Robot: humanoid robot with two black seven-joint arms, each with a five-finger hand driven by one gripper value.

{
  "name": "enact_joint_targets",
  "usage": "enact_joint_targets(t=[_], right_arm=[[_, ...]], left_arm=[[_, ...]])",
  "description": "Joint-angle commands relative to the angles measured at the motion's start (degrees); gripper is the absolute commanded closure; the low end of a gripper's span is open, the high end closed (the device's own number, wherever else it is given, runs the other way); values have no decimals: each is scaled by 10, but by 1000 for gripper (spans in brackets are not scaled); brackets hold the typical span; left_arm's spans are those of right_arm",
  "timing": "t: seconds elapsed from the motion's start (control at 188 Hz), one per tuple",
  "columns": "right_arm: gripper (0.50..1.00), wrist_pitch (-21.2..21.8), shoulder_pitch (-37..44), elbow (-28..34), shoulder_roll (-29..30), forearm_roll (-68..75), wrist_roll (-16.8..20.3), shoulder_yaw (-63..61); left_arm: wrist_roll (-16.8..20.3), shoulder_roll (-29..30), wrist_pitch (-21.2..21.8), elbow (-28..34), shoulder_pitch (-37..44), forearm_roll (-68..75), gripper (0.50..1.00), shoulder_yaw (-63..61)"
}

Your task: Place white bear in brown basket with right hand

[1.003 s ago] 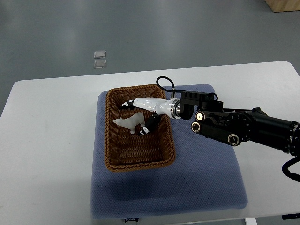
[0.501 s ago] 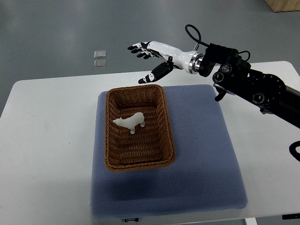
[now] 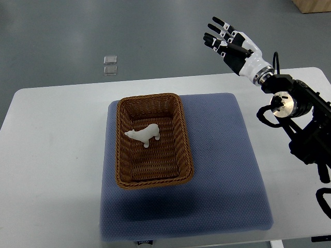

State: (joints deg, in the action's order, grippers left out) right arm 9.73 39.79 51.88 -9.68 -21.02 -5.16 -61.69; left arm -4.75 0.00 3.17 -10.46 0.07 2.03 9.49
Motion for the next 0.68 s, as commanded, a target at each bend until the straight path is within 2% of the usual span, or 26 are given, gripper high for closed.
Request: enact_joint_targets(t=[0.0,0.123,0.181,0.267,0.384,0.672], right_arm=[[579,5,-16,-23,6,95,0,-5],[579,55,-28,-66,14,170,-6,-5],[577,88,-33,-91,22,188,-19,-5],[576,114,-34,-116,27,194,-34,-5],[579,124,-35,-137,28,207,-35,-5],[576,124,-34,-138,27,213,-36,-6]], left_arm=[[0,0,0,0,0,0,500,0],[0,0,0,0,0,0,500,0],[0,0,0,0,0,0,500,0],[0,0,0,-1,0,0,500,0],[0,0,0,0,0,0,500,0],[0,0,0,-1,0,0,500,0]])
